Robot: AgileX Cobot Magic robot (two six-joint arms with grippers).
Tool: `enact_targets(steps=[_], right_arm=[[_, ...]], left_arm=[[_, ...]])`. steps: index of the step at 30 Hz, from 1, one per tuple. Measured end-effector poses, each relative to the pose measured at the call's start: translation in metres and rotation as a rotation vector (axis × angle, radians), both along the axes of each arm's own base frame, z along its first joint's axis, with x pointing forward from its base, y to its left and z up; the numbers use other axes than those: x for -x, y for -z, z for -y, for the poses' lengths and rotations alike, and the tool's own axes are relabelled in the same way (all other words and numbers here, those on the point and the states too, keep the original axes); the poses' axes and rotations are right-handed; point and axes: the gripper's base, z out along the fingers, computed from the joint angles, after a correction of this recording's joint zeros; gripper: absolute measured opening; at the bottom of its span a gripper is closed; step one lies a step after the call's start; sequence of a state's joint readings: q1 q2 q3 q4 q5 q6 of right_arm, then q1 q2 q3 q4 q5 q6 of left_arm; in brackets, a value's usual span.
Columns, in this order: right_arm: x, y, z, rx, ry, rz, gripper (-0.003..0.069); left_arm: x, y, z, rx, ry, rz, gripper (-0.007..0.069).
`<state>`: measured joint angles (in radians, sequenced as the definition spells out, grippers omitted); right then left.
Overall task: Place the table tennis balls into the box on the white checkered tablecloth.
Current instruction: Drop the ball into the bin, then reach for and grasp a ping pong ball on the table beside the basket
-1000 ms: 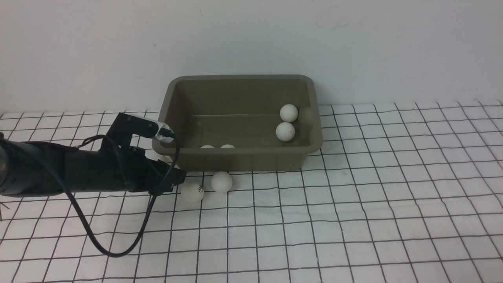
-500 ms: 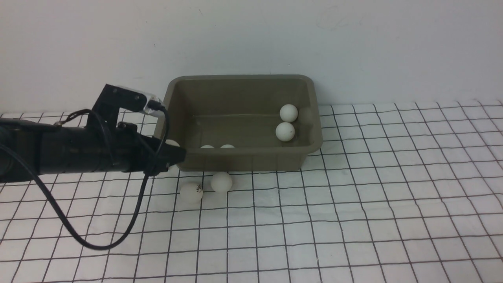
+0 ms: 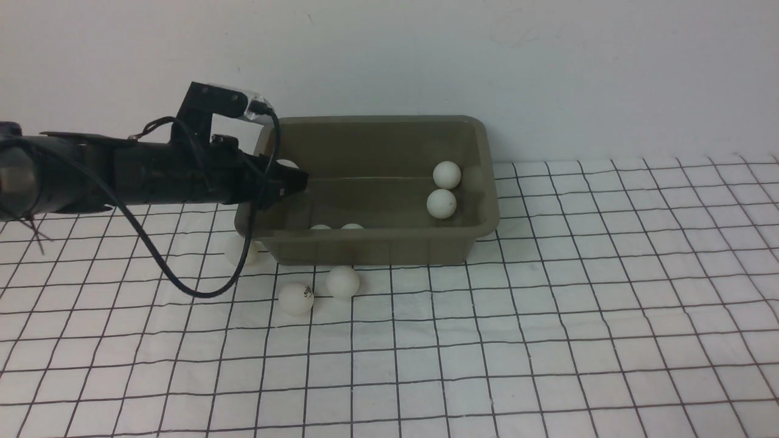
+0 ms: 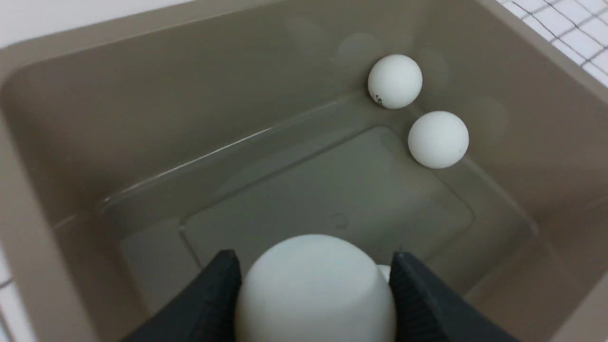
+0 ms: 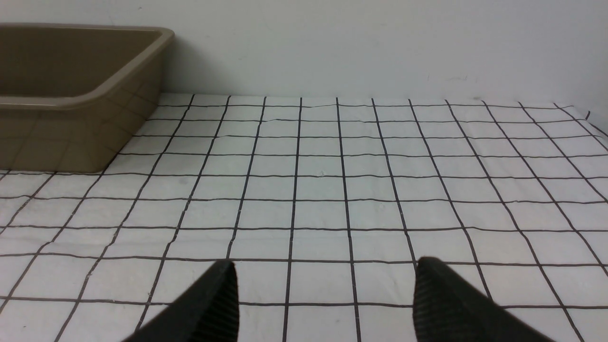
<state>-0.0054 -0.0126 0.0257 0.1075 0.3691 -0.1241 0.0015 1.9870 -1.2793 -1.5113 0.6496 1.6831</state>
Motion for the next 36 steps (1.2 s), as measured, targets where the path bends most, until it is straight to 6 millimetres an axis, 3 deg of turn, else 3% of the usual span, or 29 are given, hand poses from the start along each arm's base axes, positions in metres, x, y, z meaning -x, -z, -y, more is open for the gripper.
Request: enact_targets(steps=[4, 10, 19, 22, 28, 36], right_arm=[[0.0, 0.0, 0.0, 0.0, 0.0, 0.0, 0.0451], [0.0, 0.0, 0.0, 0.0, 0.0, 0.0, 0.0451], [0.0, 0.0, 0.0, 0.0, 0.0, 0.0, 0.0451], [0.0, 0.0, 0.0, 0.0, 0.0, 0.0, 0.0451], [0.0, 0.0, 0.0, 0.0, 0.0, 0.0, 0.0451], [0.0, 0.0, 0.0, 0.0, 0.0, 0.0, 0.0451]], left_arm=[[-0.01, 0.007, 0.012, -0.014, 0.027, -0.042, 0.0419], [-0.008, -0.006, 0.01, -0.04, 0.025, -0.042, 0.0473], [0.017, -0.067, -0.028, -0.114, -0.035, -0.034, 0.0479], [0.031, -0.078, -0.042, -0.226, 0.008, -0.055, 0.0479], [0.05, -0.066, -0.052, -0.474, 0.211, -0.164, 0.0479], [0.035, -0.027, -0.066, -0.644, 0.243, -0.213, 0.0479]])
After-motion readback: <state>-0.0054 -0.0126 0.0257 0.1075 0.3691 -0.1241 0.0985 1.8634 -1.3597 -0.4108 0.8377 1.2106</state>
